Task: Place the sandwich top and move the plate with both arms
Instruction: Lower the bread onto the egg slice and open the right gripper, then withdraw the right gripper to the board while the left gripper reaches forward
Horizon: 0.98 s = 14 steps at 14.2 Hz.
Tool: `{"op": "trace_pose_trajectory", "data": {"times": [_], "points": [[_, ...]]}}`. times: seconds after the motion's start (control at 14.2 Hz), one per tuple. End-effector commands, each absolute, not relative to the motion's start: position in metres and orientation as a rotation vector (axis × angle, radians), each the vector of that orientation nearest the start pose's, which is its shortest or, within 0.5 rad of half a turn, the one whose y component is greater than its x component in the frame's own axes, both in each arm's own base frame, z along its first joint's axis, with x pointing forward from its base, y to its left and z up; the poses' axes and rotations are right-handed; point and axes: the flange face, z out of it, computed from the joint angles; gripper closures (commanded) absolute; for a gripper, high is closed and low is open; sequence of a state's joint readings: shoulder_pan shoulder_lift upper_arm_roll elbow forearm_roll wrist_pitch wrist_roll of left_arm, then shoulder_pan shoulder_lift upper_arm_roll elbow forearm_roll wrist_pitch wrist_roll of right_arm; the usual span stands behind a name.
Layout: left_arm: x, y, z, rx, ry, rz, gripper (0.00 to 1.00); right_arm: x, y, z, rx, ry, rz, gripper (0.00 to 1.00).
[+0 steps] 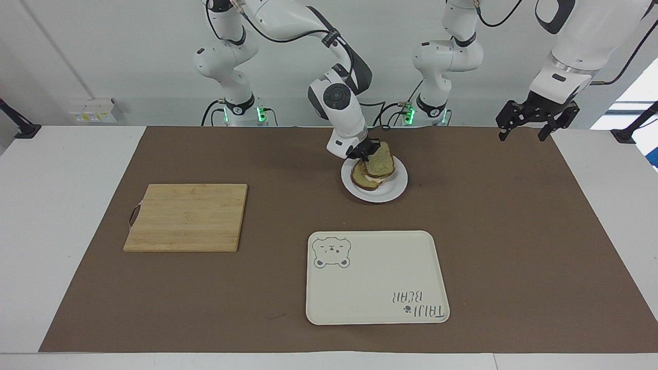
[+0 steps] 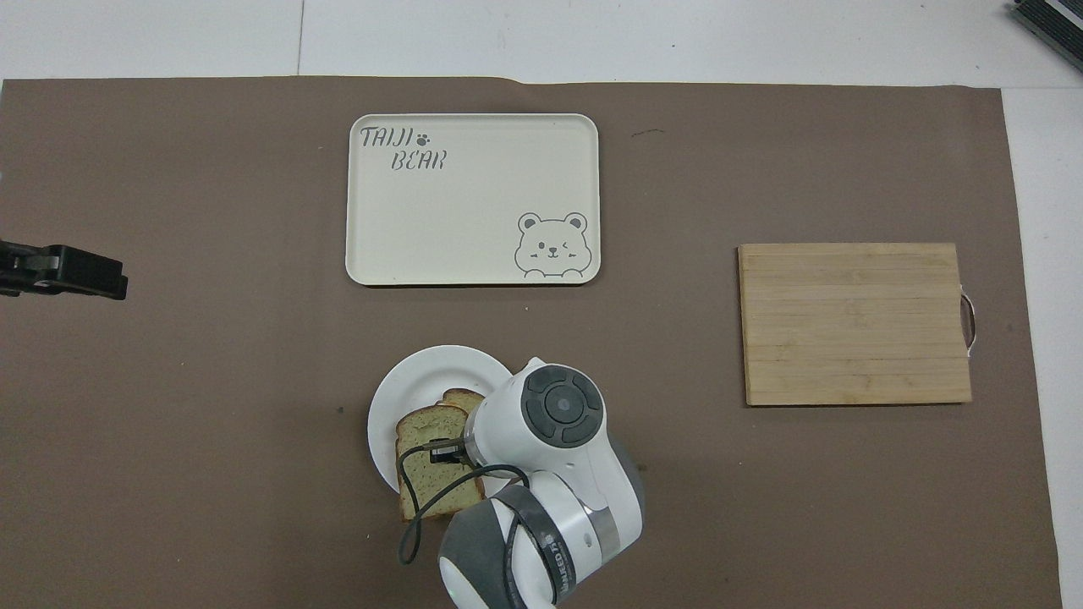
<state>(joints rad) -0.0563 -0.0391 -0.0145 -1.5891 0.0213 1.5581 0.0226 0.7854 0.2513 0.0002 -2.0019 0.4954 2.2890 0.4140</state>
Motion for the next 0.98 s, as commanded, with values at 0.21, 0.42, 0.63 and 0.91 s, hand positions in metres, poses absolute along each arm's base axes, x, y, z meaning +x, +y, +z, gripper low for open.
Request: {"op": "trace_pose_trajectory", "data": {"times": [0.21,0.42,0.63,0.91], "points": [[0.538,-0.033,0.638,-3.117,0.160,-0.003,0.00,0.429,0.435,0.341,-2.767,0.067,0.268,0.51],[0.538,-0.033,0.638,-3.117,0.160,-0.003,0.00,0.427,0.438,0.344,-2.765,0.060,0.252,0.00],[0.538,-0.033,0.638,-3.117,0.160,-0.003,0.00,0.430,0.437,0.348,-2.770,0.054,0.234,0.00],[0.538,-0.033,0.638,-3.117,0.160,-0.003,0.00,0.451,0.411,0.373,-2.779,0.068,0.167,0.00]]}}
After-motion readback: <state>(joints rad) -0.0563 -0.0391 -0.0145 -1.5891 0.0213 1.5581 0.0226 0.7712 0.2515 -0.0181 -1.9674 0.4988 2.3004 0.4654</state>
